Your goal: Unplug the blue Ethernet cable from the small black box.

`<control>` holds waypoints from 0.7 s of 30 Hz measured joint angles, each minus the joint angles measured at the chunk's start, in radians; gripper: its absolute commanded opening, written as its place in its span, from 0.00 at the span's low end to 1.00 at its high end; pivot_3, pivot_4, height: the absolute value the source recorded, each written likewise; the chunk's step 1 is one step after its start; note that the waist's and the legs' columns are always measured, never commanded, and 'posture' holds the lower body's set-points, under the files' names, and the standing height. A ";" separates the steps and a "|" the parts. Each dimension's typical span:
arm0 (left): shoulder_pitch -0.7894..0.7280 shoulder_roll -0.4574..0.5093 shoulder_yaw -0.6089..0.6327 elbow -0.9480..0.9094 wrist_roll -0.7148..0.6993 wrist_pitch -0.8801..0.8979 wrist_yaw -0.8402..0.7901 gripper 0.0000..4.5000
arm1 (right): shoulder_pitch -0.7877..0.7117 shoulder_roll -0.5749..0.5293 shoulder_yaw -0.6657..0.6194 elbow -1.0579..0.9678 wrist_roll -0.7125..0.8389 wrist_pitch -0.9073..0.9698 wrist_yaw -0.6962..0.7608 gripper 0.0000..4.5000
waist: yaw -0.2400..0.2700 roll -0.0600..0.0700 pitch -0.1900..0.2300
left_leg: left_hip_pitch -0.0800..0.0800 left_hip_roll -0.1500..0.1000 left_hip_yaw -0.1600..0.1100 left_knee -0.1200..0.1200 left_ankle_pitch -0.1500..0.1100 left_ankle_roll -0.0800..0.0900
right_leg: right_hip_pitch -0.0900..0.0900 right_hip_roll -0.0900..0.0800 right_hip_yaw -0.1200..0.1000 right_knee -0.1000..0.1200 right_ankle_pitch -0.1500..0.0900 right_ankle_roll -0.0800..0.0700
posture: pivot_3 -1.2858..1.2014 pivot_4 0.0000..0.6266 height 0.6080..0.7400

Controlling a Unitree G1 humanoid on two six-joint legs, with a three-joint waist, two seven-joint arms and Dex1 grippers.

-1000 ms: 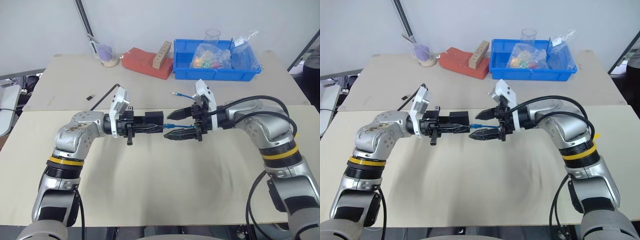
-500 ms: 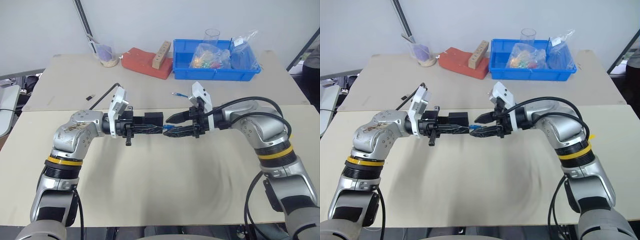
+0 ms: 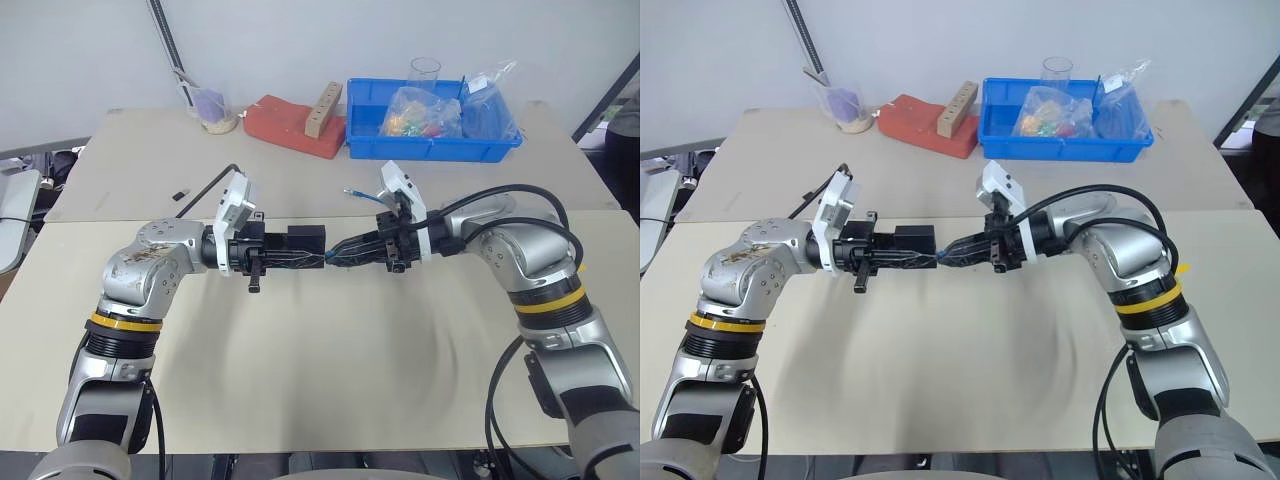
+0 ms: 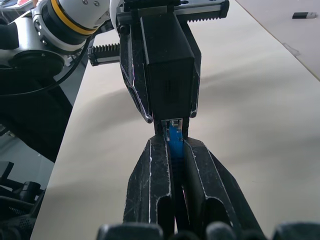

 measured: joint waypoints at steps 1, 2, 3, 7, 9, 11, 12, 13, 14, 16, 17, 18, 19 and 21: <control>0.000 0.000 -0.001 -0.003 0.000 0.000 -0.001 0.13 | 0.000 -0.001 0.000 0.000 -0.002 0.000 0.005 0.00 | 0.000 0.000 0.000 | 0.000 0.000 0.000 0.000 0.000 0.000 | 0.000 0.000 0.000 0.000 0.000 0.000 | 0.52 0.24 1.00; 0.001 0.000 -0.001 -0.004 0.000 0.001 -0.001 0.13 | -0.001 -0.002 0.000 0.000 -0.002 0.000 0.009 0.00 | 0.000 0.000 0.000 | 0.000 0.000 0.000 0.000 0.000 0.000 | 0.000 0.000 0.000 0.000 0.000 0.000 | 0.52 0.24 1.00; 0.000 0.000 -0.001 -0.004 0.000 0.001 -0.001 0.13 | -0.001 -0.002 0.000 0.000 -0.003 0.000 0.012 0.00 | 0.000 0.000 0.000 | 0.000 0.000 0.000 0.000 0.000 0.000 | 0.000 0.000 0.000 0.000 0.000 0.000 | 0.52 0.24 1.00; 0.001 -0.004 -0.010 -0.004 0.002 0.000 -0.001 0.13 | -0.002 -0.025 0.013 -0.001 -0.020 -0.020 0.036 0.00 | 0.000 0.000 0.000 | 0.000 0.000 0.000 0.000 0.000 0.000 | 0.000 0.000 0.000 0.000 0.000 0.000 | 0.52 0.24 1.00; 0.003 -0.001 -0.008 -0.003 0.004 -0.002 0.004 0.13 | 0.009 -0.070 0.017 -0.002 -0.044 -0.051 0.059 0.00 | 0.002 0.000 0.000 | 0.000 0.000 0.000 0.000 0.000 0.000 | 0.000 0.000 0.000 -0.001 0.000 0.000 | 0.52 0.24 1.00; 0.017 0.021 0.017 -0.004 0.004 -0.007 0.011 0.13 | 0.059 -0.146 0.016 0.007 -0.076 -0.086 0.076 0.00 | 0.007 0.000 0.000 | 0.000 0.000 0.000 0.000 0.000 0.000 | 0.000 -0.001 0.000 -0.003 0.000 0.000 | 0.52 0.24 1.00; 0.036 0.039 0.038 -0.003 0.004 -0.007 0.015 0.13 | 0.093 -0.172 0.010 0.016 -0.088 -0.093 0.079 0.00 | 0.006 0.000 0.000 | 0.000 0.000 0.000 0.000 0.000 0.000 | 0.000 -0.001 0.000 -0.003 0.000 0.000 | 0.52 0.24 1.00; 0.058 0.055 0.057 -0.002 0.006 -0.014 0.022 0.13 | 0.136 -0.191 0.000 0.031 -0.105 -0.113 0.074 0.00 | 0.004 0.000 0.000 | 0.000 0.000 0.000 0.000 0.000 0.000 | 0.000 0.000 0.000 -0.003 0.000 0.000 | 0.52 0.24 1.00; 0.083 0.060 0.069 -0.001 0.015 -0.036 0.031 0.13 | 0.174 -0.195 -0.010 0.041 -0.129 -0.151 0.054 0.00 | 0.003 0.000 0.000 | 0.000 0.000 0.000 0.000 0.000 0.000 | 0.000 0.000 0.000 -0.003 0.000 0.000 | 0.52 0.24 1.00; 0.131 0.040 0.078 0.015 0.053 -0.108 0.066 0.13 | 0.257 -0.169 -0.019 0.079 -0.212 -0.278 -0.038 0.00 | 0.000 0.000 0.000 | 0.002 0.001 0.001 -0.001 0.000 0.000 | 0.001 0.000 0.000 -0.002 0.000 0.000 | 0.52 0.24 1.00; 0.151 0.018 0.077 0.027 0.076 -0.143 0.089 0.13 | 0.295 -0.147 -0.016 0.103 -0.256 -0.345 -0.082 0.00 | -0.001 0.000 0.000 | 0.001 0.001 0.001 -0.001 0.000 0.000 | 0.000 0.000 0.001 -0.002 0.000 0.000 | 0.52 0.24 1.00; 0.164 -0.010 0.077 0.041 0.098 -0.181 0.119 0.13 | 0.327 -0.127 -0.008 0.126 -0.297 -0.412 -0.117 0.00 | 0.000 0.000 0.000 | 0.001 0.000 0.001 -0.001 0.000 0.000 | 0.000 0.000 0.001 -0.001 0.000 0.000 | 0.52 0.24 1.00; 0.171 -0.037 0.075 0.051 0.119 -0.214 0.147 0.13 | 0.350 -0.111 -0.003 0.142 -0.326 -0.464 -0.140 0.10 | 0.001 0.000 0.000 | 0.000 0.000 0.002 0.000 0.000 0.000 | -0.001 0.000 0.001 -0.002 0.000 0.000 | 0.52 0.24 1.00; 0.177 -0.072 0.074 0.065 0.142 -0.260 0.195 0.13 | 0.358 -0.097 -0.004 0.149 -0.357 -0.542 -0.156 0.30 | 0.000 0.000 0.000 | 0.000 0.000 0.002 0.000 0.000 0.000 | -0.001 -0.001 0.002 -0.001 0.000 0.000 | 0.52 0.24 1.00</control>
